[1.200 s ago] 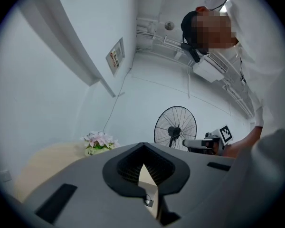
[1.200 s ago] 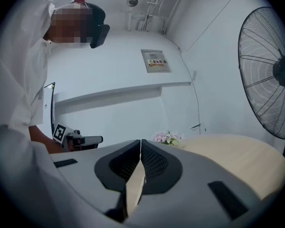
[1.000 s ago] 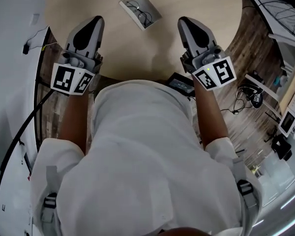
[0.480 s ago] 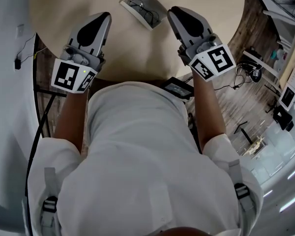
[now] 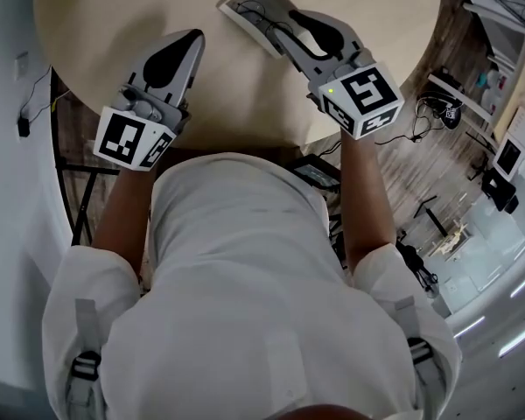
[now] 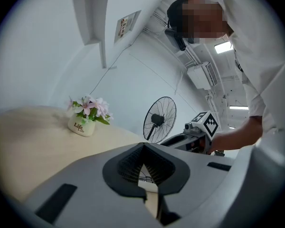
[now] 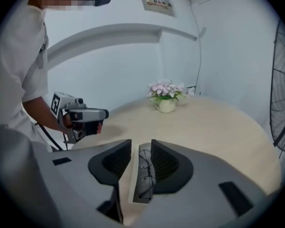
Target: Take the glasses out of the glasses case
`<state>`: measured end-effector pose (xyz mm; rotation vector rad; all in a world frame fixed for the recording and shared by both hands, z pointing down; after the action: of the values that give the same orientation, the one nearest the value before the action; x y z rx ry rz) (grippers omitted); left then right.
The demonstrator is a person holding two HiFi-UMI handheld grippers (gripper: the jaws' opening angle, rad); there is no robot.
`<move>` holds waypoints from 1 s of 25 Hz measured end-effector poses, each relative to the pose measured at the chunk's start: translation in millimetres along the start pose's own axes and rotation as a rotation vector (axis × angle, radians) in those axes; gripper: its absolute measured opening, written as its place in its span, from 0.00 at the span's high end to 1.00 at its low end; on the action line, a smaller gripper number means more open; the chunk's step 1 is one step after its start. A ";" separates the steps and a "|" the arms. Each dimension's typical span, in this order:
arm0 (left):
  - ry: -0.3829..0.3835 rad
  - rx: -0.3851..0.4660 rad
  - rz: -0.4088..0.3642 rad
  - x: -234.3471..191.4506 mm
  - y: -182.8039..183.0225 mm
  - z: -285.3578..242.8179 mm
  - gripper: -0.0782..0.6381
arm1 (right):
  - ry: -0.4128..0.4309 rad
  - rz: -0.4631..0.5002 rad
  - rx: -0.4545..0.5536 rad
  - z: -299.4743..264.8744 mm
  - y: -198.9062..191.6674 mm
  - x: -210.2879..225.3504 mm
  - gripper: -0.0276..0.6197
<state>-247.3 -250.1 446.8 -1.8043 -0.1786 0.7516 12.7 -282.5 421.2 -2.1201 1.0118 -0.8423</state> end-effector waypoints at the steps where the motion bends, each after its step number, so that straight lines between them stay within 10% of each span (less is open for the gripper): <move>1: -0.013 -0.006 0.004 -0.5 -1.9 -1.4 0.87 | -0.001 0.018 -0.049 -5.1 -0.7 -0.2 0.75; 12: -0.090 -0.032 0.106 -0.2 -24.4 -16.5 0.87 | 0.002 0.015 -0.419 -53.3 -21.5 11.3 0.75; 25: -0.171 -0.059 0.205 14.6 -44.4 -18.0 0.87 | -0.010 -0.017 -0.587 -74.0 -36.7 26.3 0.78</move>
<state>-215.0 -241.2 484.1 -1.8321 -0.1309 1.0571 -15.1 -305.4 500.1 -2.6111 1.3611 -0.5832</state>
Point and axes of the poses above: the fingertips, and each gripper's own axes: z backward along the fingers, x to its right, y out of its top, the point moved 10 cm from there along z, backward along the fingers, and after that the axes turned 13 degrees about y, right-handed, at the moved point
